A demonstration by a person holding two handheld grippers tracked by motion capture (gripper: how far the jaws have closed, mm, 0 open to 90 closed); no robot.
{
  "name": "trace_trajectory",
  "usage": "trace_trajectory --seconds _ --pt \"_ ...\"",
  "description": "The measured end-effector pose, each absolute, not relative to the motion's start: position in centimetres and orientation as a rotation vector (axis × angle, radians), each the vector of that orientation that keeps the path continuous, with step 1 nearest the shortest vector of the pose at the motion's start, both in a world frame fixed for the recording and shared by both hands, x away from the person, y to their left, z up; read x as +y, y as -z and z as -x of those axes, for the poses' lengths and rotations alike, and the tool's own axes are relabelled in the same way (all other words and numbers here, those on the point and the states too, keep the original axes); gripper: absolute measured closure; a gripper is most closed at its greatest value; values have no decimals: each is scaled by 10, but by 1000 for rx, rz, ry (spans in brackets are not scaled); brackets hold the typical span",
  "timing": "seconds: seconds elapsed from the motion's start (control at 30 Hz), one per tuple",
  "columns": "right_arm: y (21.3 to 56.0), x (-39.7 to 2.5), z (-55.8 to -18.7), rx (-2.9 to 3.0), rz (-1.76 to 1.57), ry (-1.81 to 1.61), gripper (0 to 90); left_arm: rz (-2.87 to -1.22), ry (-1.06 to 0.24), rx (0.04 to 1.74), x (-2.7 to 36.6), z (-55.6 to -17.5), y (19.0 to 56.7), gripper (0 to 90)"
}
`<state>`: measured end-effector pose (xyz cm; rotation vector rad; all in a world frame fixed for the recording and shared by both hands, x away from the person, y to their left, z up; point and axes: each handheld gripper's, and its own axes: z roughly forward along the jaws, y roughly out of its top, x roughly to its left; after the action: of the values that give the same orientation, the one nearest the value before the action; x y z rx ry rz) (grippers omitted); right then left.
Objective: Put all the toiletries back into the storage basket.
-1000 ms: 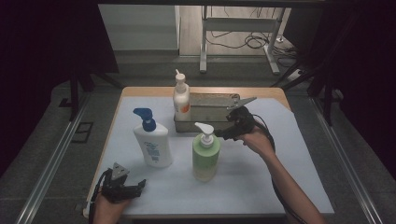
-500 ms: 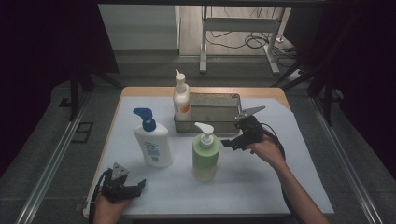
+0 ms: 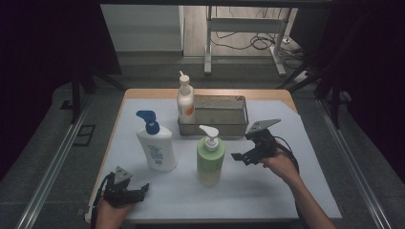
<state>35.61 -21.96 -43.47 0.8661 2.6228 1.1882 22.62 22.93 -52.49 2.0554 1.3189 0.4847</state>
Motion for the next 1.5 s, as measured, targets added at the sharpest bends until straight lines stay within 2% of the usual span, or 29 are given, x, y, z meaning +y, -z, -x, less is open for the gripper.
trace_trajectory --seconds 0.6,1.03,1.5 --pt "435 -196 -317 2695 -770 -1244 34 -2056 -486 1318 229 -226 525 126" --pt "430 -172 -310 2702 -683 -1274 14 -2057 -489 1314 229 -226 525 126" --pt "428 -145 -311 2670 -620 -1286 47 -2057 -489 1314 229 -226 525 126"
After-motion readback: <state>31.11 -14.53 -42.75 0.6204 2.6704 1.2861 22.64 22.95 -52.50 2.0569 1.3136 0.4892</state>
